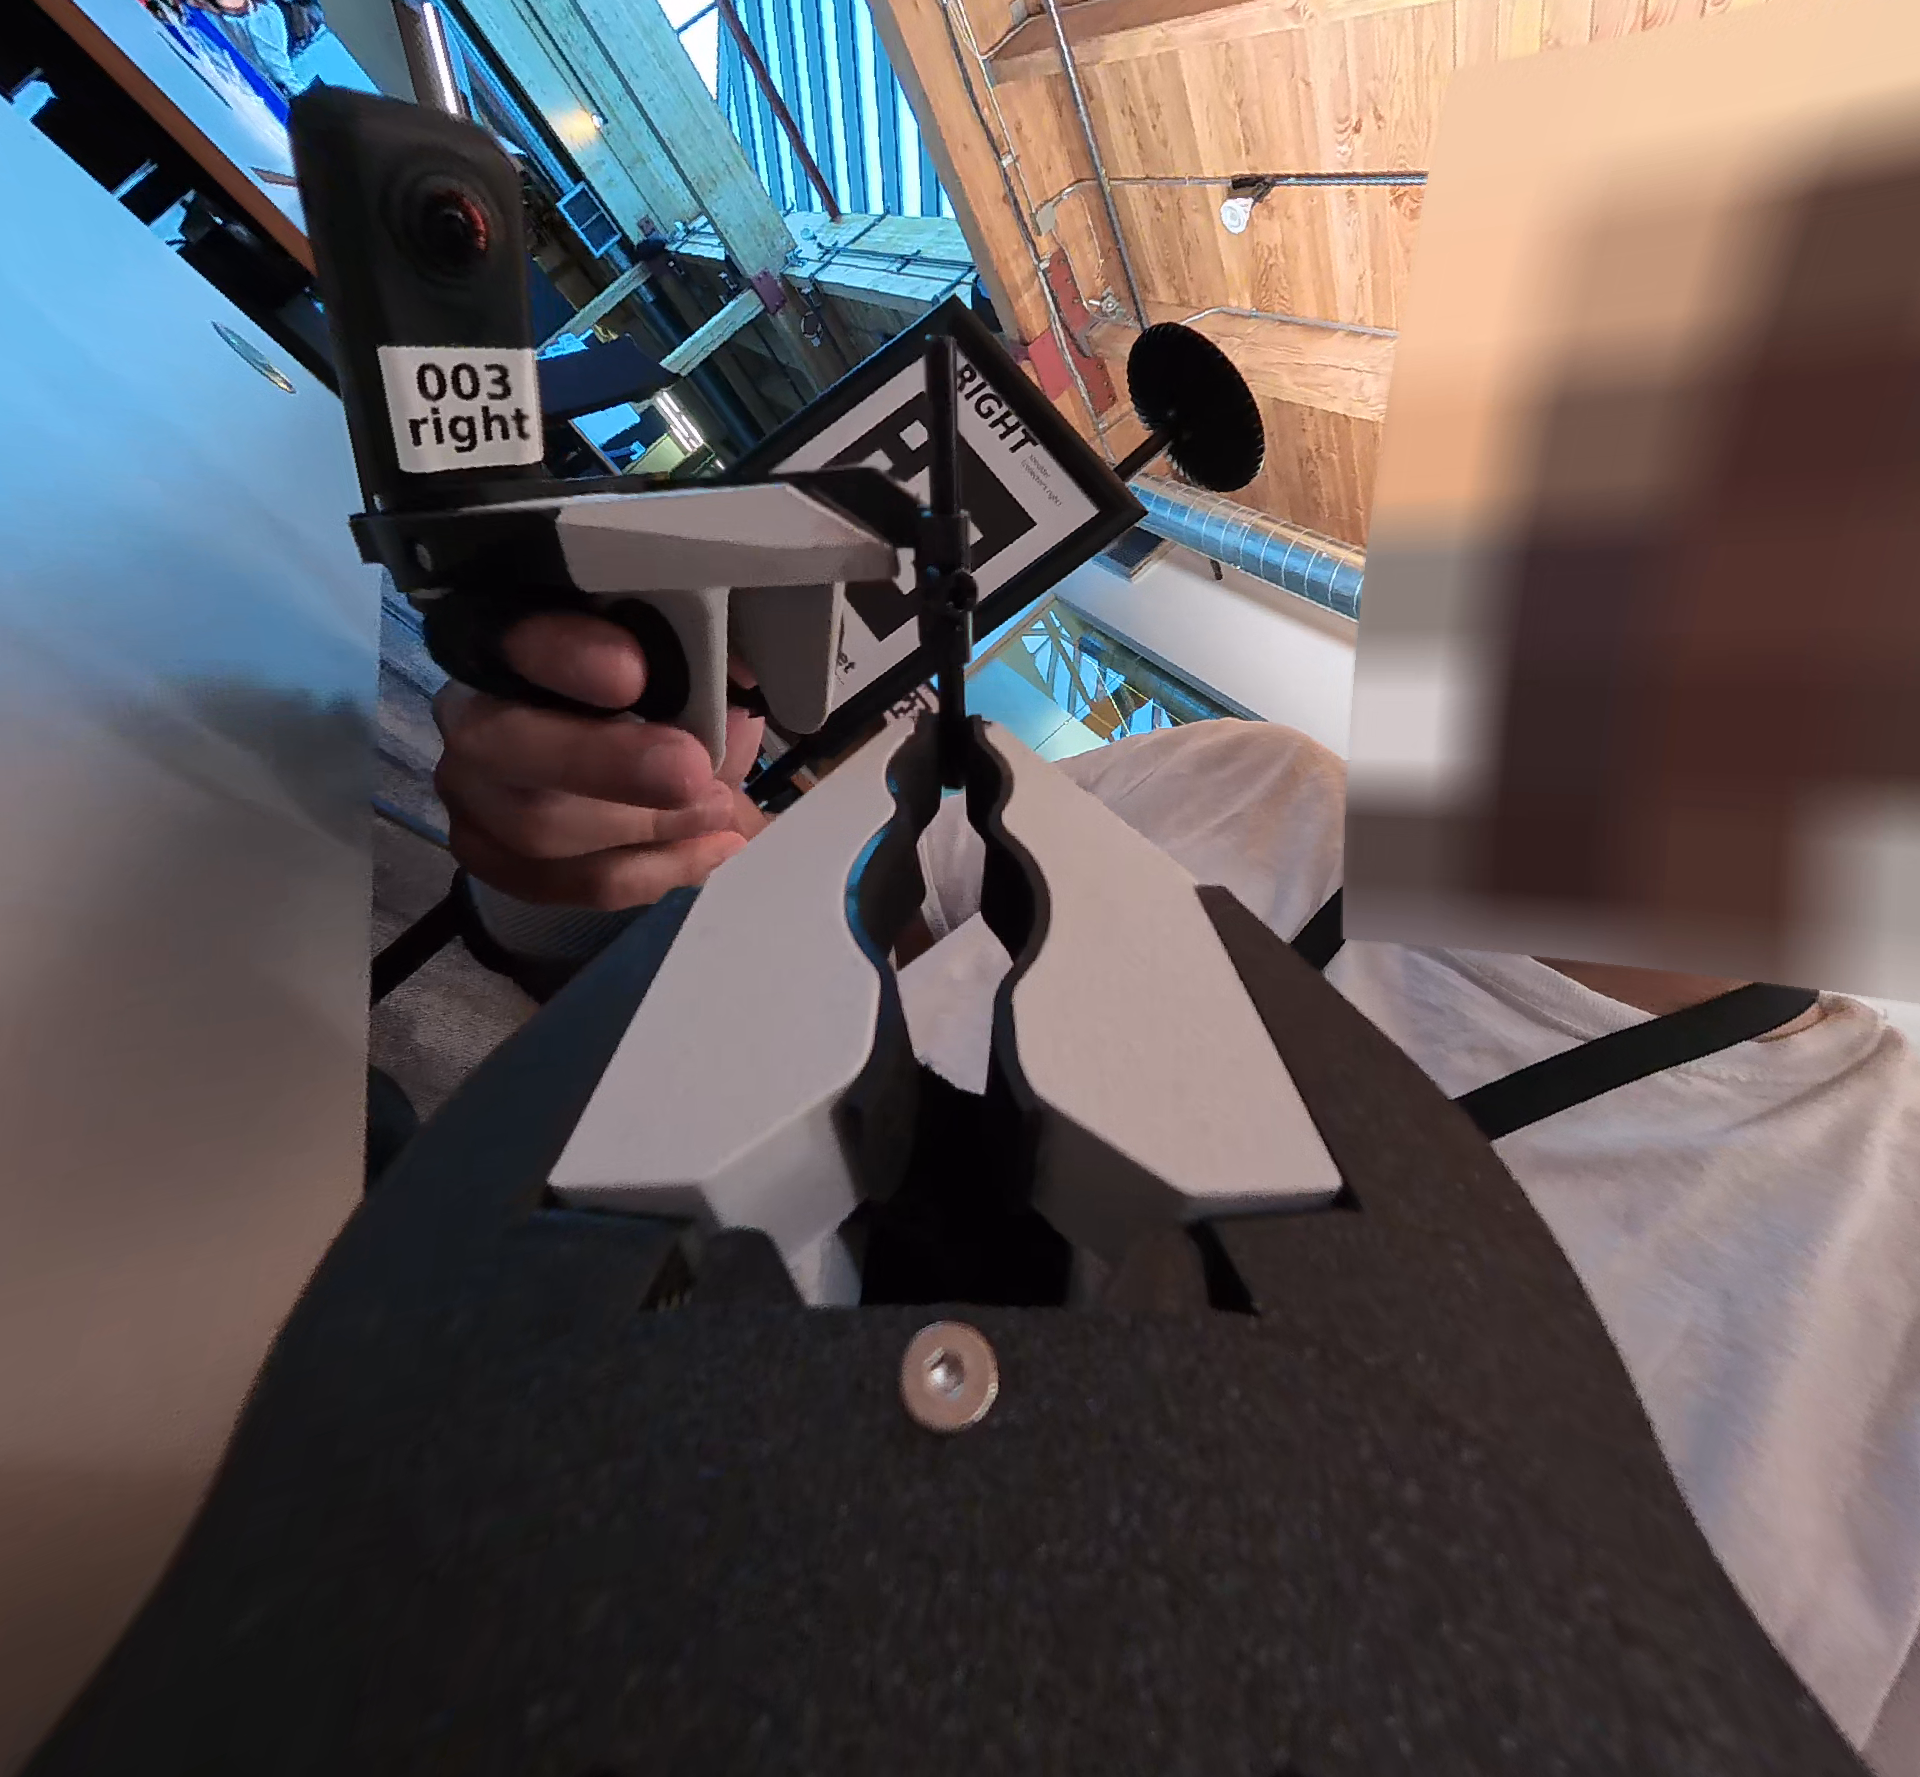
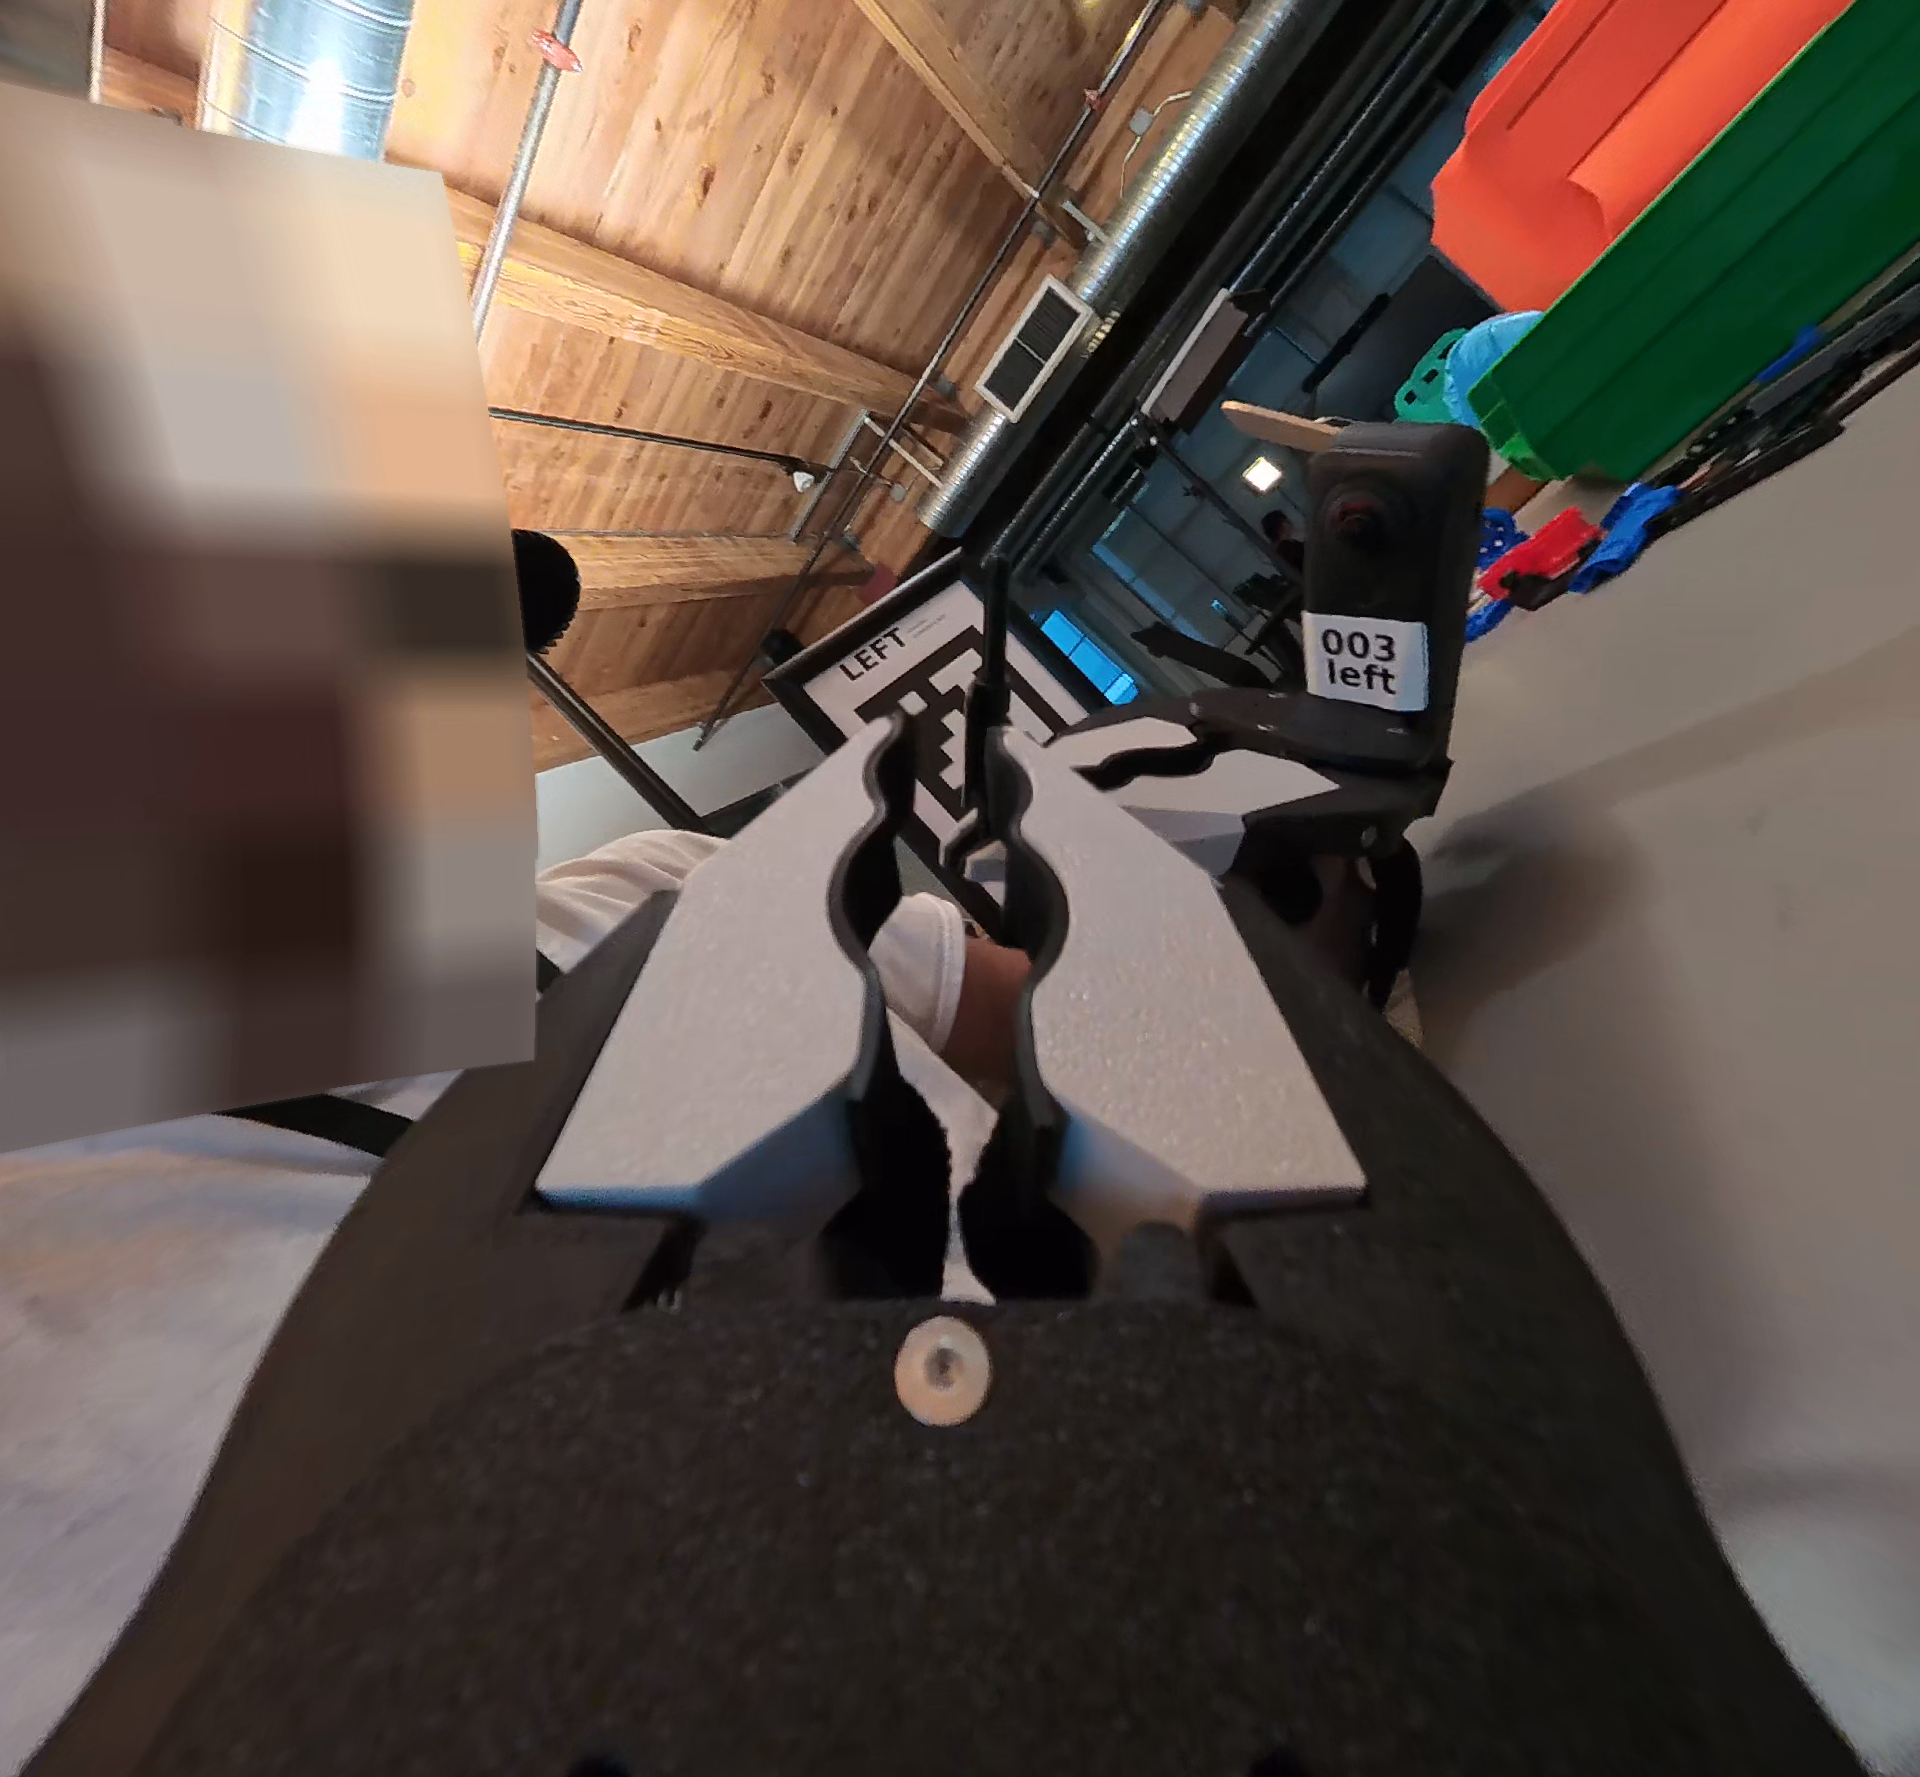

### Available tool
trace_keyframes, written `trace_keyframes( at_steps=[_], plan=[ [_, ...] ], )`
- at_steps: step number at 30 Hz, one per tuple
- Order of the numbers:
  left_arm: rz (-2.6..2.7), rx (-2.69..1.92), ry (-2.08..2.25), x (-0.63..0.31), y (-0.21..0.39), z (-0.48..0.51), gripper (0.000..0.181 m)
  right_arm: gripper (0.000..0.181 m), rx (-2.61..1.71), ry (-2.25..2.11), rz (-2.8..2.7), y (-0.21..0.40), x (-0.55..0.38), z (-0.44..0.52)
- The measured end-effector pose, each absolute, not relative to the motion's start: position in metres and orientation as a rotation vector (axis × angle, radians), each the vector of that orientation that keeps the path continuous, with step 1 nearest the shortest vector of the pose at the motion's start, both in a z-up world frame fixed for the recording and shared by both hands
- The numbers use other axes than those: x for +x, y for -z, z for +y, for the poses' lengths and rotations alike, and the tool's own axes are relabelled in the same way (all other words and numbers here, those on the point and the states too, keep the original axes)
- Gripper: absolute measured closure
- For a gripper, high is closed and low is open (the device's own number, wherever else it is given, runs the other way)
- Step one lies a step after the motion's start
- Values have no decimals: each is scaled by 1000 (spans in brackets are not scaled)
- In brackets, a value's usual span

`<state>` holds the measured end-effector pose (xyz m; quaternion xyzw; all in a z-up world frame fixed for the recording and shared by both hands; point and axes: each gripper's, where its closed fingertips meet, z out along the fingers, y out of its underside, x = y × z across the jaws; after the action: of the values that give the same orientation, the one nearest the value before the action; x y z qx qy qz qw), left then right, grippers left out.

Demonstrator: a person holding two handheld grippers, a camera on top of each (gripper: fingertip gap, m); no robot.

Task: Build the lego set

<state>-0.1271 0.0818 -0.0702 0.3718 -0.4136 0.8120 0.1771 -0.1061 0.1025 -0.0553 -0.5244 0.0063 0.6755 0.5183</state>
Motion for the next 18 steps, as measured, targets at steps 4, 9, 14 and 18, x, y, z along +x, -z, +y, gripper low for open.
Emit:
trace_keyframes(
  at_steps=[4,9,14,18],
  plan=[
    [-1179,1065,-2303,-126,71,82,179,170,-1338,-1602,-23,63,-118,104],
    [-1196,1092,-2302,-124,73,82,180,181,-1386,-1534,-38,67,-120,105],
    [-1212,1107,-2309,-124,73,84,180,180,-1403,-1482,-44,66,-119,106],
    [-1224,1175,-2322,-118,76,89,179,178,-1405,-1421,-3,68,-115,111]
  ],
)
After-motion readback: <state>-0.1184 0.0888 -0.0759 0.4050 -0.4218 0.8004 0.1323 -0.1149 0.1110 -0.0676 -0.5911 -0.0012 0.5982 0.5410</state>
